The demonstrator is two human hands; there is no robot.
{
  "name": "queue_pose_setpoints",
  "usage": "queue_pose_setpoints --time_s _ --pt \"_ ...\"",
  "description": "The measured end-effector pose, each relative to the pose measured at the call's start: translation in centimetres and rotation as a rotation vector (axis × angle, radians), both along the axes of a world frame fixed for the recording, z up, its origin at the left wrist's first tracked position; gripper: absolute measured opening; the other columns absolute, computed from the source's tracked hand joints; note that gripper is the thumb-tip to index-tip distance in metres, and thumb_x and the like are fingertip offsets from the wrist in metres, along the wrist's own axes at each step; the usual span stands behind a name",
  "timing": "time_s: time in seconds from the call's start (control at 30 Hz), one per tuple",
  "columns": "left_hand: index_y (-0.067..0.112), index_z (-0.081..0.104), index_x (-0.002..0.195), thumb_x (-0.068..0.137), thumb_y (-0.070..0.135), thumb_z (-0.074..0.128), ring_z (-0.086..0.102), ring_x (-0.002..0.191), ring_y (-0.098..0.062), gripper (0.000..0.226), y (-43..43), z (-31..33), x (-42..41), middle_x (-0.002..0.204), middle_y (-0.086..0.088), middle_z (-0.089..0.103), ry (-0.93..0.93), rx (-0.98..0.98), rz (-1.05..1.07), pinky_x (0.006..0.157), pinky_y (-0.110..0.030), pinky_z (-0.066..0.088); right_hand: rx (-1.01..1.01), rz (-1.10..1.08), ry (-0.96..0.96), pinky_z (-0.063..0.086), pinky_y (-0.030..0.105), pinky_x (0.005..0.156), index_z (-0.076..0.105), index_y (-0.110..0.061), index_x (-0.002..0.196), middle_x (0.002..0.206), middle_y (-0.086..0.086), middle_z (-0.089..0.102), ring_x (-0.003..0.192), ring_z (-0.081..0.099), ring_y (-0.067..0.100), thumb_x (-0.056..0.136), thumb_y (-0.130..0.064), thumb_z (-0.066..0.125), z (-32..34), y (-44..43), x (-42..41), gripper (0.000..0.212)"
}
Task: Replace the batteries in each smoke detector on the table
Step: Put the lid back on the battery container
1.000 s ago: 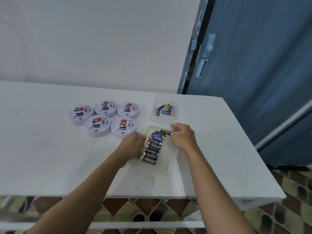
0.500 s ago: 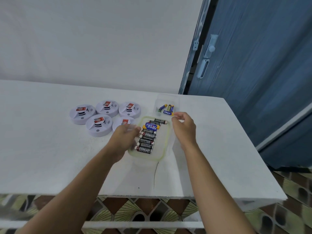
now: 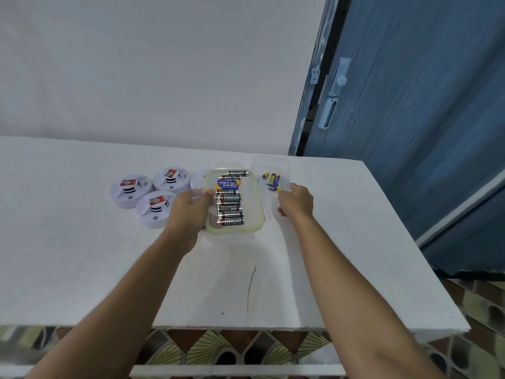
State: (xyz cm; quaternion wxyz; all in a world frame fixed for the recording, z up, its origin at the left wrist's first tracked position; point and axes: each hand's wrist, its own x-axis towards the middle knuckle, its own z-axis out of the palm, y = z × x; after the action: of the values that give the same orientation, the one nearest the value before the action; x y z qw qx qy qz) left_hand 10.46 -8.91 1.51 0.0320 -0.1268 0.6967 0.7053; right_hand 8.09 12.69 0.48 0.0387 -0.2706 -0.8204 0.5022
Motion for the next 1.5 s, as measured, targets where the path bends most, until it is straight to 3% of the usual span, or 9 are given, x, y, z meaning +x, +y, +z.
queue_pose_setpoints --time_s 0.17,0.27,0.5,0.67,0.8,0.93,1.1,1.27,1.5 --pt "0.006 0.061 0.108 0.097 0.028 0.057 0.071 0.07 -0.027 0.026 0.3 0.5 -0.9 0.099 -0.015 0.072 0.02 0.001 0.025 0.064 -0.042 0.059 0.024 0.04 0.02 0.062 0.042 0.077 0.066 -0.03 0.083 0.079 0.007 0.074 0.072 0.074 0.03 0.079 -0.016 0.057 0.1 0.2 1.9 0.017" --pt "0.007 0.058 0.113 0.097 0.03 0.057 0.072 0.07 -0.026 0.028 0.7 0.6 -1.3 0.101 -0.012 0.071 0.03 -0.005 0.024 0.045 -0.028 0.052 0.026 0.061 0.026 0.061 0.038 0.079 0.07 -0.029 0.098 0.08 0.005 0.075 0.067 0.073 0.026 0.079 -0.016 0.06 -0.2 0.7 3.3 0.025" --pt "0.011 0.053 0.102 0.093 0.028 0.061 0.071 0.079 -0.032 0.021 2.1 0.8 -1.4 0.102 -0.013 0.069 0.086 -0.046 0.032 0.055 -0.036 0.057 0.086 0.144 0.0 0.057 0.034 0.065 0.075 -0.016 0.069 0.078 0.011 0.075 0.057 0.066 0.032 0.07 -0.021 0.065 -0.2 1.1 5.8 0.011" --pt "0.022 0.049 0.099 0.081 0.04 0.062 0.068 0.095 -0.035 0.029 2.7 0.5 -1.1 0.108 -0.011 0.066 0.114 -0.044 0.009 0.07 -0.061 0.057 0.174 0.174 0.031 0.033 0.028 0.057 0.07 -0.001 0.083 0.06 0.022 0.052 0.055 0.04 0.017 0.05 -0.056 0.052 -0.4 1.1 6.2 0.067" --pt "0.025 0.047 0.1 0.078 0.051 0.059 0.068 0.09 -0.039 0.036 2.8 0.2 -1.0 0.107 -0.01 0.067 0.164 -0.097 -0.012 0.066 -0.061 0.056 0.311 0.165 0.047 0.029 0.028 0.053 0.065 -0.003 0.067 0.055 0.006 0.037 0.057 0.032 0.022 0.069 -0.044 0.064 0.6 0.8 6.3 0.041" --pt "0.022 0.046 0.105 0.09 0.041 0.058 0.069 0.089 -0.033 0.027 3.3 0.7 -0.9 0.104 -0.009 0.067 0.23 -0.162 0.028 0.063 -0.057 0.057 0.444 0.155 0.067 0.037 0.027 0.055 0.07 -0.005 0.076 0.065 0.012 0.064 0.059 0.048 0.028 0.076 -0.037 0.064 1.5 0.6 6.0 0.033" --pt "0.023 0.041 0.102 0.093 0.043 0.054 0.068 0.079 -0.037 0.026 3.4 0.5 -1.2 0.101 -0.007 0.067 0.306 -0.266 0.002 0.055 -0.046 0.058 0.474 0.14 0.069 0.032 0.027 0.052 0.055 -0.005 0.059 0.052 0.003 0.043 0.054 0.037 0.027 0.075 -0.03 0.062 2.1 -0.2 5.7 0.031" --pt "0.02 0.039 0.101 0.096 0.038 0.053 0.066 0.076 -0.032 0.022 3.6 0.0 -0.8 0.092 -0.004 0.066 0.365 -0.363 0.032 0.058 -0.043 0.053 0.47 0.134 0.09 0.038 0.026 0.055 0.065 -0.003 0.068 0.064 0.012 0.065 0.057 0.047 0.027 0.075 -0.03 0.061 2.0 -0.6 5.6 0.028" --pt "0.015 0.039 0.106 0.1 0.026 0.052 0.065 0.07 0.001 0.018 4.1 0.4 -0.1 0.091 0.009 0.059 0.444 -0.403 0.012 0.053 -0.022 0.047 0.489 0.128 0.078 0.036 0.026 0.054 0.058 -0.008 0.062 0.057 0.002 0.053 0.056 0.045 0.026 0.078 -0.03 0.06 2.4 -0.9 5.6 0.026"
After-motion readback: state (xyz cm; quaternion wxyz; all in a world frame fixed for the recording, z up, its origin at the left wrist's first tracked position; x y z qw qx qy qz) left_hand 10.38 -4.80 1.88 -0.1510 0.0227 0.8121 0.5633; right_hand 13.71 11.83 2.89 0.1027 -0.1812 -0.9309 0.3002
